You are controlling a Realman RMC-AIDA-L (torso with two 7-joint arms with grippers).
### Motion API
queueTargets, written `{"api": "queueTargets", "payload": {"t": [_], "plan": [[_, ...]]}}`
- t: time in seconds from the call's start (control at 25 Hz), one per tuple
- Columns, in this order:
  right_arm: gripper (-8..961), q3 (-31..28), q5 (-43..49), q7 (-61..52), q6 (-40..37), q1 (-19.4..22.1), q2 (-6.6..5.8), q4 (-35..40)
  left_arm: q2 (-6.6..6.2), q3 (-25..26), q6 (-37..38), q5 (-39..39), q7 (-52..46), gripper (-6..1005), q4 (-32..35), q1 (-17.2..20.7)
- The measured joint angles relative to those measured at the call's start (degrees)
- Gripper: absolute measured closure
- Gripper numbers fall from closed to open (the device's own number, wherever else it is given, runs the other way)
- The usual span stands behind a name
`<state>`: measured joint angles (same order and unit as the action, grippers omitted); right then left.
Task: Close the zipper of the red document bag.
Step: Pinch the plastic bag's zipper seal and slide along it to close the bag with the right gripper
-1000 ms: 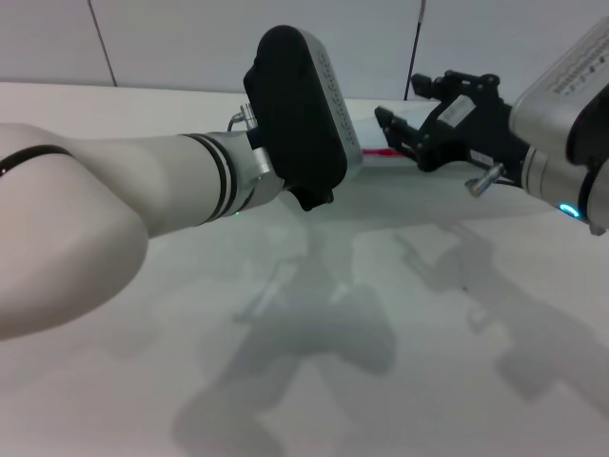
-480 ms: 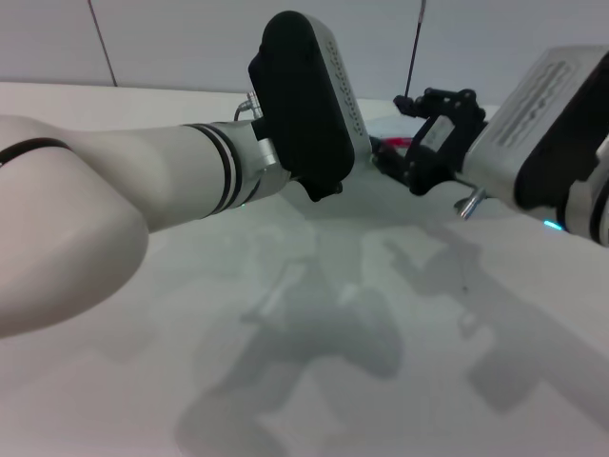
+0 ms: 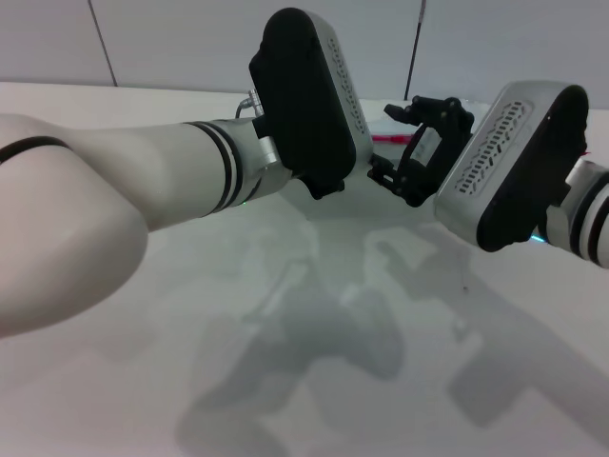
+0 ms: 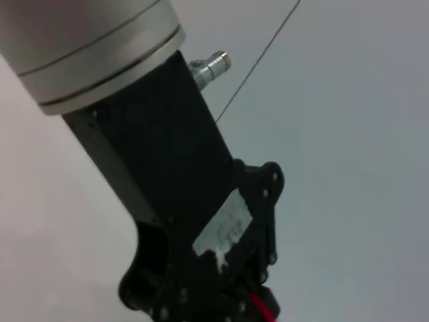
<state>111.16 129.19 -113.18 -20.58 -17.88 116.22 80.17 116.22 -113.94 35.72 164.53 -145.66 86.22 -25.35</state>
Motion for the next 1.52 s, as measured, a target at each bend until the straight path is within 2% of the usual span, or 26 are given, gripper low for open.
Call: {"api": "queueTargets", "payload": {"t": [1.16, 1.52], "plan": [[532, 1.5, 2.4, -0.3, 5.4, -1.1, 0.06, -4.9, -0.04, -0.6, 0.1, 0.0, 0.0, 960, 1.7, -0.1], [618, 1.5, 2.2, -0.3, 5.8, -1.1, 0.05, -5.6, -0.03, -0.7, 0.1, 0.0, 0.0, 960, 1.7, 0.2]]}}
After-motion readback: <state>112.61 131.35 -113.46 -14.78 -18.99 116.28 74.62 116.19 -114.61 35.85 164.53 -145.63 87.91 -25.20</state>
